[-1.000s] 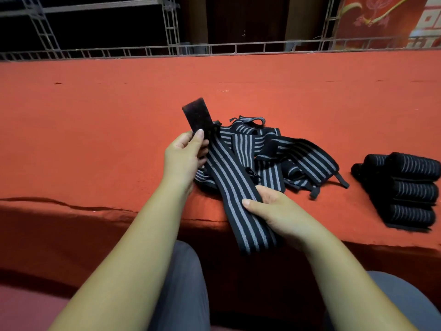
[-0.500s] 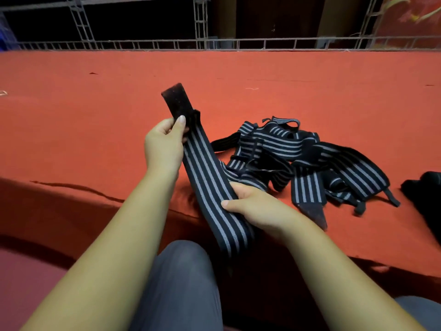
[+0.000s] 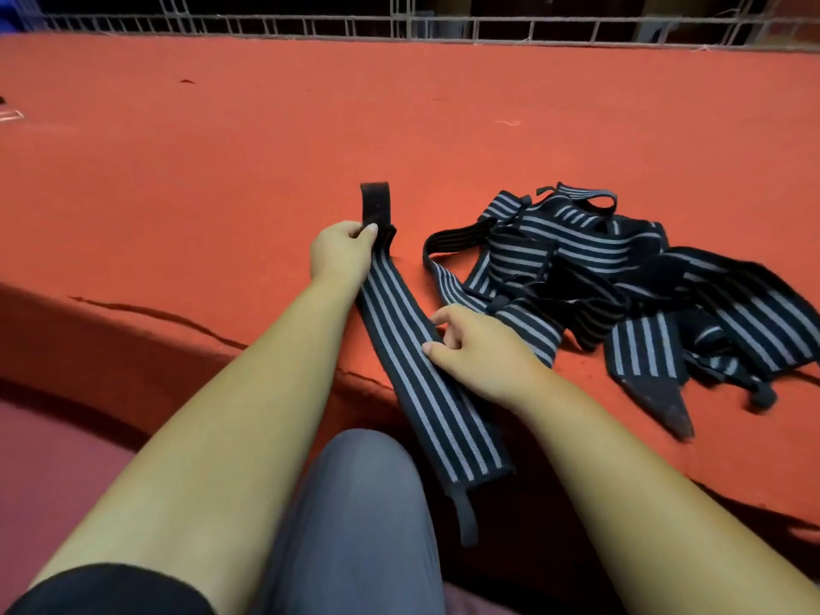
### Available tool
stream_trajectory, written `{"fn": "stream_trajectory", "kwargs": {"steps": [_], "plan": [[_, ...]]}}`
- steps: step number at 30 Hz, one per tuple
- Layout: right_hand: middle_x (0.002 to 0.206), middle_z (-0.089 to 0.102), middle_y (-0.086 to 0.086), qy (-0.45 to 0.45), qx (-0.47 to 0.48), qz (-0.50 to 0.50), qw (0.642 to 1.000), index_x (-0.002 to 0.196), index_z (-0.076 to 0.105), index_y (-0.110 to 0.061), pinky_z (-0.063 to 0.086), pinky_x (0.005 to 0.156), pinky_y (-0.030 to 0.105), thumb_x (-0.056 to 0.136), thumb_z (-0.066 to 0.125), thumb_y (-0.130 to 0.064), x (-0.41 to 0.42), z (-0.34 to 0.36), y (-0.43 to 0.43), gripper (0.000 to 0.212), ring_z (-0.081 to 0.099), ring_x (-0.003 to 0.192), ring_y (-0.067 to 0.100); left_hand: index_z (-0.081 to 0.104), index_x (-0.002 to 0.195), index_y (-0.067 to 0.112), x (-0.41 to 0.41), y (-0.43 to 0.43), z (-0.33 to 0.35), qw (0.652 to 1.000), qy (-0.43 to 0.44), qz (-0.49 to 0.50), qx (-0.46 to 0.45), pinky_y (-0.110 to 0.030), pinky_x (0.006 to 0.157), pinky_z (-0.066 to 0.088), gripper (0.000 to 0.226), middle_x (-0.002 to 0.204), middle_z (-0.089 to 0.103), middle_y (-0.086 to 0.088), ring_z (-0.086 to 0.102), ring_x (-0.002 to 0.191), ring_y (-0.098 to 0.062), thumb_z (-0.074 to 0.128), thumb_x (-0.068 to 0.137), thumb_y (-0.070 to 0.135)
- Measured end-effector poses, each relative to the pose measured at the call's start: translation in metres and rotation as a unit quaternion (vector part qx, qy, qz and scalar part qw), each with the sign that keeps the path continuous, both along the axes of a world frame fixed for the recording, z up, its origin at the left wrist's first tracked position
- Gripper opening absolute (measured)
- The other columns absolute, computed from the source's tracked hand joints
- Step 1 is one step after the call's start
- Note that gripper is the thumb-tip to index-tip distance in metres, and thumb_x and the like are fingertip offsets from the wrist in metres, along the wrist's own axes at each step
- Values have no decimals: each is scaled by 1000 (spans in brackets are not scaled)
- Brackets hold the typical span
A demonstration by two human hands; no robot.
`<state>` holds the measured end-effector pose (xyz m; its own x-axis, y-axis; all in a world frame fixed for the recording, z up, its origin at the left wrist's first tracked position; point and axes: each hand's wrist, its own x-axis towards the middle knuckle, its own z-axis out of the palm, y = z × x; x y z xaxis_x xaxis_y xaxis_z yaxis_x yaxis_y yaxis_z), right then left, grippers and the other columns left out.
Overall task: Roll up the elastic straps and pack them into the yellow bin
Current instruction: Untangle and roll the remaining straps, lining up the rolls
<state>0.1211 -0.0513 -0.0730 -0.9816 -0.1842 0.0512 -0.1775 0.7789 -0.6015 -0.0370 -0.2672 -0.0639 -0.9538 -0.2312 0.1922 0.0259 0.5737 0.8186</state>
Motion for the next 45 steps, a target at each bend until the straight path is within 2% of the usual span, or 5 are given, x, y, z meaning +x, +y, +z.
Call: {"fn": "stream_trajectory", "kwargs": {"steps": [6, 10, 24, 32, 45], "plan": [[75, 65, -10, 28, -84, 8, 996, 133, 65, -36, 54, 87, 37, 95, 78, -40, -3, -15, 8, 40, 66, 78, 5, 18, 172, 12, -5, -6, -13, 992, -86, 21, -90, -40, 115, 43, 90, 153, 64, -6, 54, 146, -32, 62, 103, 49], [73, 65, -11, 50, -79, 3, 996, 123, 69, -36, 54, 82, 36, 97, 76, -39, 5, -14, 6, 27, 66, 77, 4, -6, 173, 13, -1, -10, -6, 983, -132, -47, -116, -36, 122, 37, 102, 168, 48, 0, 48, 153, -28, 66, 105, 35], [95, 71, -15, 208, -101, -111, 967, 102, 75, -26, 51, 87, 29, 98, 69, -14, 59, 13, 59, 14, 64, 86, 3, 69, 130, 30, 113, 100, 39, 966, 52, -253, -20, -29, 103, 55, 49, 122, 73, 9, 70, 106, -9, 63, 91, 1], [153, 46, -12, 141, 30, -149, 978, 159, 45, -36, 50, 107, 37, 91, 75, -14, 55, 16, 134, 78, 61, 124, 15, 51, 160, 32, 131, 158, 1, 926, 67, -358, -100, -16, 124, 31, 85, 157, 55, 8, 47, 146, -4, 71, 85, -4], [67, 62, -10, 152, -139, -251, 946, 77, 63, -18, 40, 63, 31, 101, 67, -40, 57, 31, 168, 33, 55, 66, 6, 51, 138, 65, 121, 187, -6, 904, -60, -324, -272, -52, 113, 46, 63, 127, 71, 22, 48, 128, -27, 37, 83, 36]]}}
